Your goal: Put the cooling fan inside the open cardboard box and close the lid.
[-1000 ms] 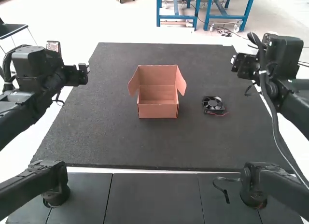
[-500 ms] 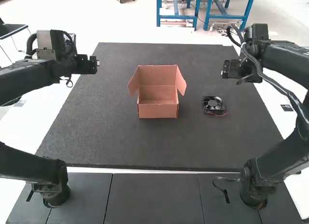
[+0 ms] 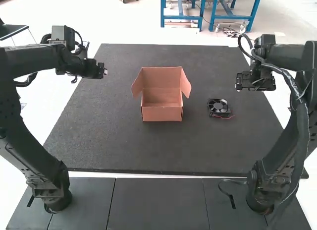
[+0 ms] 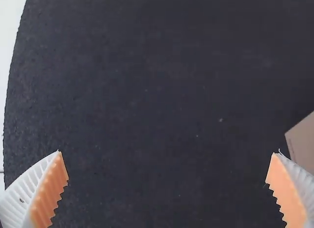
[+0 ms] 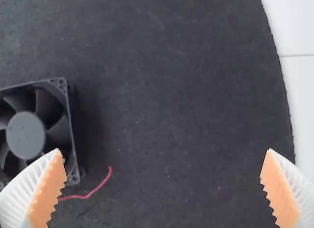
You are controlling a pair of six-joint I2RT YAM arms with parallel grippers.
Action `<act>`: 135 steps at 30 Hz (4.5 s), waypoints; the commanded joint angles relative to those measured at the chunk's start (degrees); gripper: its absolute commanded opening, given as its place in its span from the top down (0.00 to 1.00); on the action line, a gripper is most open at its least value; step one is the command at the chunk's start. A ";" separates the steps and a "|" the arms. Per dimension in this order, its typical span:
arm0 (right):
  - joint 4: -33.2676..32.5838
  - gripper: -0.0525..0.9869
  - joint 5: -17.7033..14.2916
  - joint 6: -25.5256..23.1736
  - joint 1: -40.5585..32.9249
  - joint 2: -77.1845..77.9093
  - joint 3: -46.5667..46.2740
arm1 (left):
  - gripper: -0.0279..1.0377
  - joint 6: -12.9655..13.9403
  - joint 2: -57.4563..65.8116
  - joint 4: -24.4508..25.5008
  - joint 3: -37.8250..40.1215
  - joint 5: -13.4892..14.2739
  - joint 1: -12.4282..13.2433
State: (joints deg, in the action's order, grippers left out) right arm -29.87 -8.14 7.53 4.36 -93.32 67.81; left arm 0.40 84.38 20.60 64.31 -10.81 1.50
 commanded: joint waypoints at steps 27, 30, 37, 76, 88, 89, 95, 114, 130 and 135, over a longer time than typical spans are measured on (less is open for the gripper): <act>0.95 0.08 4.27 -2.26 -1.81 -12.59 3.20 | 0.08 -0.23 4.30 -3.55 1.43 -12.66 0.17; 1.04 0.08 4.27 -2.52 -1.81 -14.00 4.61 | 0.08 -0.23 4.30 -3.81 1.78 -12.66 0.17; 0.78 0.08 4.27 -2.78 -1.81 -17.16 7.95 | 0.08 -0.32 4.57 -4.69 2.13 -12.66 0.08; -7.66 0.08 5.07 -4.01 -3.39 -25.86 13.93 | 0.08 -0.67 5.36 -4.34 3.98 -12.66 0.35; -9.95 0.08 1.73 -4.63 -2.16 -26.21 14.37 | 0.08 -0.67 5.27 -4.60 4.50 -12.75 0.44; -10.03 0.08 1.46 -4.63 -1.90 -26.13 14.54 | 0.08 -0.67 5.27 -4.69 4.50 -12.75 0.52; -10.30 0.08 0.85 -4.63 -0.93 -26.30 14.89 | 0.08 -0.67 5.27 -4.78 4.86 -12.83 0.52; -10.65 0.44 1.64 -4.19 -2.16 -27.80 15.33 | 0.08 -0.58 5.27 -4.16 5.65 -12.92 0.52; -10.83 0.78 5.77 -3.75 -5.15 -29.82 16.12 | 0.08 -0.40 5.18 -3.73 5.65 -13.27 1.93; -10.91 0.93 7.44 -3.75 -5.50 -29.90 16.30 | 0.08 -0.05 5.18 -3.20 5.30 -13.27 1.75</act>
State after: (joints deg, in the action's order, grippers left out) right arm -40.64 -3.51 3.68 -0.16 -121.12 83.55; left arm -0.01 89.36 17.39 67.70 -23.46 3.01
